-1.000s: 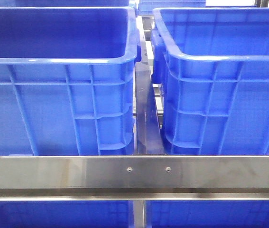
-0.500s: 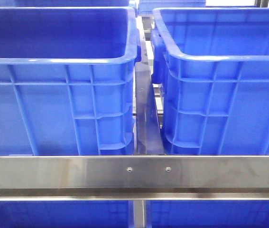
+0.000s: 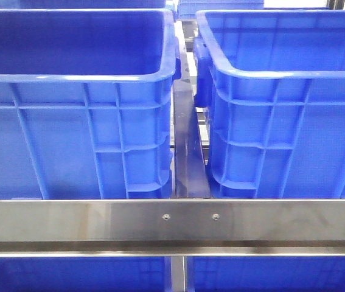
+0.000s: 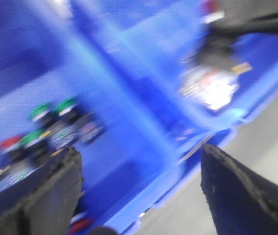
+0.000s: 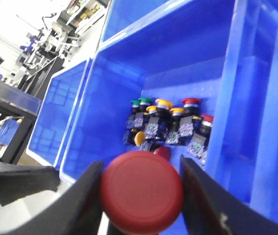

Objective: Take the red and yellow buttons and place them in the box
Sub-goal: 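Carry the red button with the right gripper into the empty crate and release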

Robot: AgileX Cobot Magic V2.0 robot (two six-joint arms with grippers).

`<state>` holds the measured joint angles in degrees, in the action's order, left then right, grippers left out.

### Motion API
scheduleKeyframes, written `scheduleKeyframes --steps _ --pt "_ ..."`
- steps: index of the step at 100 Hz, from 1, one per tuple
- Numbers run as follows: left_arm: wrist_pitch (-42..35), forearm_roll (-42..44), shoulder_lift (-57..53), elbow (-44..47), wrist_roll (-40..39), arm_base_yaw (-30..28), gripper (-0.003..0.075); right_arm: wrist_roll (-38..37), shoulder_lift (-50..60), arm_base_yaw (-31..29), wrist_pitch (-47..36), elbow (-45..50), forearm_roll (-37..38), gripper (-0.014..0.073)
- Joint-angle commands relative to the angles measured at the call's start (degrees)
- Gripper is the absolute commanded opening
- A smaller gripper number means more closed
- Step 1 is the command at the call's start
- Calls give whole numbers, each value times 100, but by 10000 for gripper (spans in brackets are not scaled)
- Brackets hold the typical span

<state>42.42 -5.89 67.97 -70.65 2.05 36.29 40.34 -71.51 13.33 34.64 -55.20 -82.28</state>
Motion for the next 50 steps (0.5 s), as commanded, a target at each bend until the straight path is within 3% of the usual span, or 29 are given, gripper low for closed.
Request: scheduleKeyframes --steps 1,50 --pt "-433 -34 -453 126 -145 -399 463 122 120 5 -47 -213 -227 141" --pt "-875 -34 -2867 2195 -205 -2804 461 333 120 5 -314 -213 -227 141"
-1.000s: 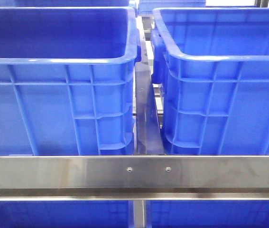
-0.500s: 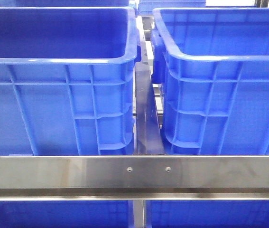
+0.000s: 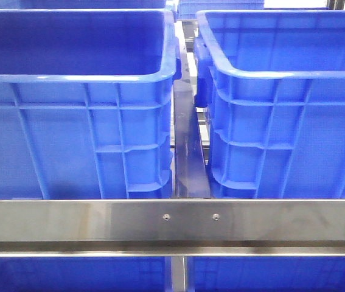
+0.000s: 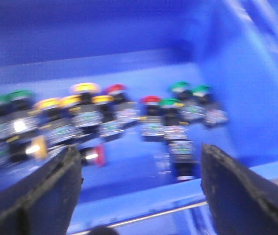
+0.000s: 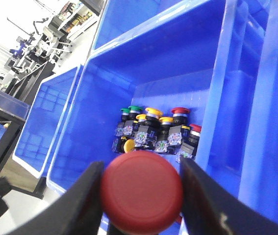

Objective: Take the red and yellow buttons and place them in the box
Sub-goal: 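Carry the red button with the right gripper into the empty crate and release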

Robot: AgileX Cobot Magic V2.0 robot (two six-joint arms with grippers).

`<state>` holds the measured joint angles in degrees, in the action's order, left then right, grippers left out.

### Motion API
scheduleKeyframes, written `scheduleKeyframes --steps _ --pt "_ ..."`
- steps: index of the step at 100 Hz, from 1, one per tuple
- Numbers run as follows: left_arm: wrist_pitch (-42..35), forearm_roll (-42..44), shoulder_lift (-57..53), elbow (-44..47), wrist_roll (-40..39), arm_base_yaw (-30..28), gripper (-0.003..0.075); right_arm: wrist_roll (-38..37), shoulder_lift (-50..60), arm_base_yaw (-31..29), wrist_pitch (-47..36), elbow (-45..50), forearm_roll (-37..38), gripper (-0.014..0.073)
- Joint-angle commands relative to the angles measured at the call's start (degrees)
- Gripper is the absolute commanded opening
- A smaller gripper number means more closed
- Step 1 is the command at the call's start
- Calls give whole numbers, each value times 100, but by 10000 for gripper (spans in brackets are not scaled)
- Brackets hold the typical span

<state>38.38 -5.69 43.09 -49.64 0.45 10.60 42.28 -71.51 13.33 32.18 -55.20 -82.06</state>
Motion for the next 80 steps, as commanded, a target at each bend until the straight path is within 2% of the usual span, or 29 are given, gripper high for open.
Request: scheduleKeyframes --steps 1,18,25,39,44,52,80 --pt "-471 -55 -442 139 -45 -273 461 139 120 5 -82 -213 -249 141" --pt "-471 -55 -1076 537 -45 -515 452 342 120 5 -229 -213 -249 141" --pt "-471 -50 -1245 623 -45 -515 399 445 120 5 -333 -213 -249 141" --pt "-471 -50 -1395 659 -45 -515 185 779 120 5 -714 -213 -249 141" --pt "-471 -50 -1392 659 -45 -515 90 937 120 5 -920 -213 -249 141" --pt "-471 -50 -1392 659 -45 -515 -22 1234 120 5 -1391 -213 -249 141" --pt "-471 -50 -1392 659 -45 -515 -19 2623 -58 5 -3926 -213 -249 141"
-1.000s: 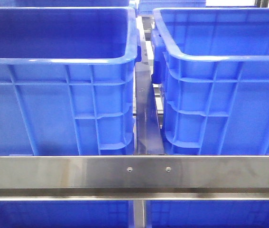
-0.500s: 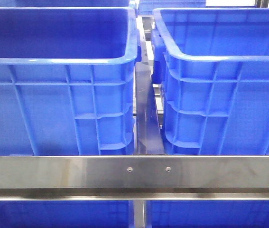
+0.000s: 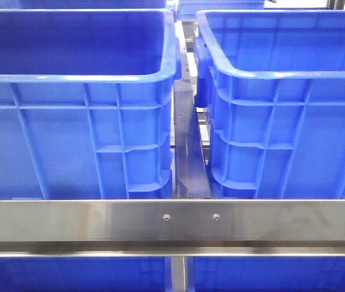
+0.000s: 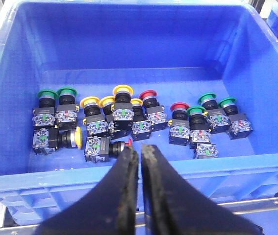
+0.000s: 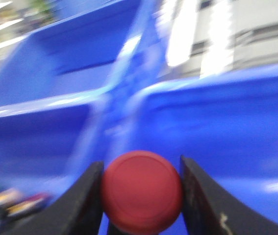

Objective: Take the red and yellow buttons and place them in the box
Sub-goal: 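Carry the red button with the right gripper into the empty crate and release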

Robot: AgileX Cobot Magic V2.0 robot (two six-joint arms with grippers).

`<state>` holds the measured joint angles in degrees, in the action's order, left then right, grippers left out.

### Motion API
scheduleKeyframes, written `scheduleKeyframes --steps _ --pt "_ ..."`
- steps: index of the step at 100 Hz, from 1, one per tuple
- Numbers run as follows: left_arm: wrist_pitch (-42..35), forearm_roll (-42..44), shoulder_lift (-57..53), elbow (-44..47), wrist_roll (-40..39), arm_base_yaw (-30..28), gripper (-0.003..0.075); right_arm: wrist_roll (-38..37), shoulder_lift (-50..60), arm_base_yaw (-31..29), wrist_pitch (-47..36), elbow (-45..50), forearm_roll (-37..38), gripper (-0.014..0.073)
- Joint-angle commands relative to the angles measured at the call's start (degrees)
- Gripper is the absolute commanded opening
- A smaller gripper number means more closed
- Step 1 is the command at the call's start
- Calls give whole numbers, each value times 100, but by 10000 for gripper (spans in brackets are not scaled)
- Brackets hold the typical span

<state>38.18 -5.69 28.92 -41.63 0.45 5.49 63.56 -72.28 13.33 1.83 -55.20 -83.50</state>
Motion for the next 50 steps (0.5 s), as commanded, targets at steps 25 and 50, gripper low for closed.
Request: scheduleKeyframes --steps 25,50 --pt "-451 -50 25 -142 -45 -4 -19 776 -912 5 -1975 -220 421 141" --pt "-451 -50 25 -142 -45 -4 -19 772 -1691 5 -2441 -436 634 141"
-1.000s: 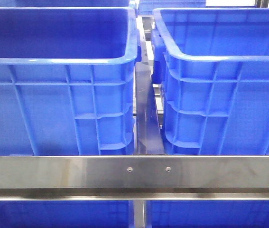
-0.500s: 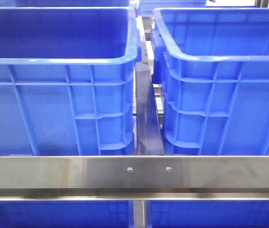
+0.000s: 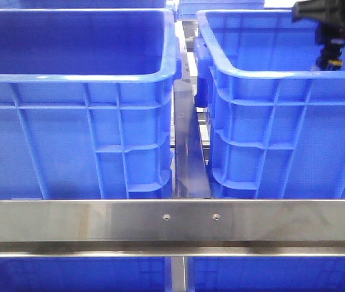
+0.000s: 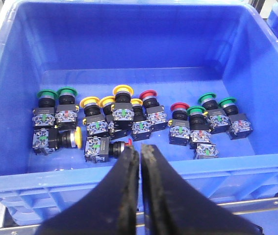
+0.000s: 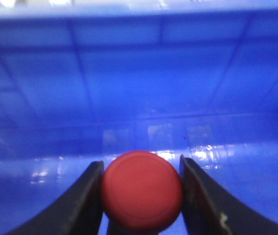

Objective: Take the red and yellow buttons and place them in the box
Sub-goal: 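Carry the red button with the right gripper into the empty crate and release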

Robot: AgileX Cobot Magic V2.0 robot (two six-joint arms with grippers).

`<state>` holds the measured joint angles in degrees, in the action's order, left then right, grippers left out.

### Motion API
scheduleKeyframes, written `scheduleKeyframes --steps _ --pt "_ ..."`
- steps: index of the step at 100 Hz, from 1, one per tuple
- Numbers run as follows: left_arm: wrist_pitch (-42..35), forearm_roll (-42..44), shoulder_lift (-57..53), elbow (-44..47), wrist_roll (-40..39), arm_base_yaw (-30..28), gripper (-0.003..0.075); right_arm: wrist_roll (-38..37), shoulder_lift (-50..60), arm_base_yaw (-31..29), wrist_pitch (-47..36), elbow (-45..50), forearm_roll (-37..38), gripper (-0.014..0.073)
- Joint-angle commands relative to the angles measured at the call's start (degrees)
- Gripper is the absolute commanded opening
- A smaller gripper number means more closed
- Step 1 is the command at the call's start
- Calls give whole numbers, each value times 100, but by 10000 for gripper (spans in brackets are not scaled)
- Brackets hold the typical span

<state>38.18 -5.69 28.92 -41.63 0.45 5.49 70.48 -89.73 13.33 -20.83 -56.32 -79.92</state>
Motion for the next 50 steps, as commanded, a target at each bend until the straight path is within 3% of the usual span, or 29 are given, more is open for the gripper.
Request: scheduleKeyframes --steps 1,50 --pt "-451 -50 25 -142 -45 -4 -19 81 37 5 -167 -338 286 141" --pt "-451 -50 25 -142 -45 -4 -19 81 -1146 5 -190 -1363 375 141"
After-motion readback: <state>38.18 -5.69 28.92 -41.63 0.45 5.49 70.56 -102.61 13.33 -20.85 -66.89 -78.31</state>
